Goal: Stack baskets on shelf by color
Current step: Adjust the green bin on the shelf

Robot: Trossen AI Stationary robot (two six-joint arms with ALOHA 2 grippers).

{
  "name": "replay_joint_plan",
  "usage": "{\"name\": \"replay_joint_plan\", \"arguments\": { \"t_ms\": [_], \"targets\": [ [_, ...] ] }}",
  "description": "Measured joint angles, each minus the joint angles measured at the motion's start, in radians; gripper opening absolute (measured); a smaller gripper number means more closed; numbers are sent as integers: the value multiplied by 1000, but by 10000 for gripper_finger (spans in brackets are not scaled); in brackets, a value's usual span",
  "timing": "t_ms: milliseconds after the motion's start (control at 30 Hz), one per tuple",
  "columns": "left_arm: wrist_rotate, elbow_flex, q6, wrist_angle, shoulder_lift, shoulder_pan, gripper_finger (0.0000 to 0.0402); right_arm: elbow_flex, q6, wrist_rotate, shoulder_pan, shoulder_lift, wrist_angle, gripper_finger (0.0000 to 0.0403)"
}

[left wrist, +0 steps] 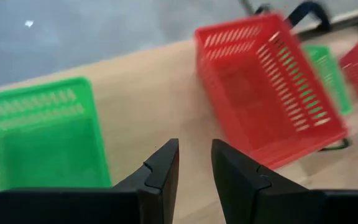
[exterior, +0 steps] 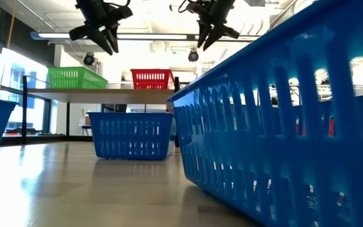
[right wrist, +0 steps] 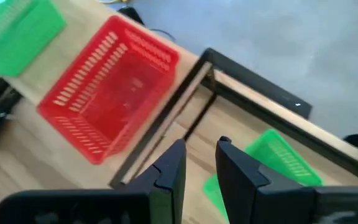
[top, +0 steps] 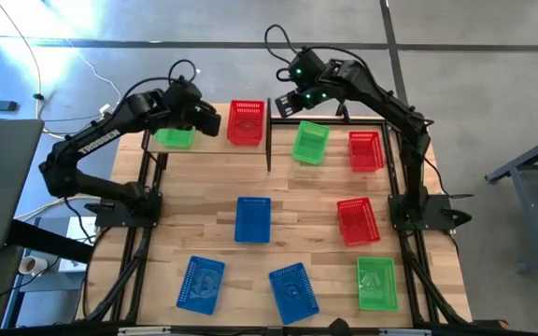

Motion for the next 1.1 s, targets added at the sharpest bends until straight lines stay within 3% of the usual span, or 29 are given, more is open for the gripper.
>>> {"name": "replay_joint_plan", "arguments": {
  "t_ms": [567,1100],
  "targets": [
    [-29,11,-70,-66,150,37,87,0,-61,30,1,2,-25,75],
    [-91,11,-70,-152,166,96,87,0,-68,26,1,2,-25,75]
  ]
}}
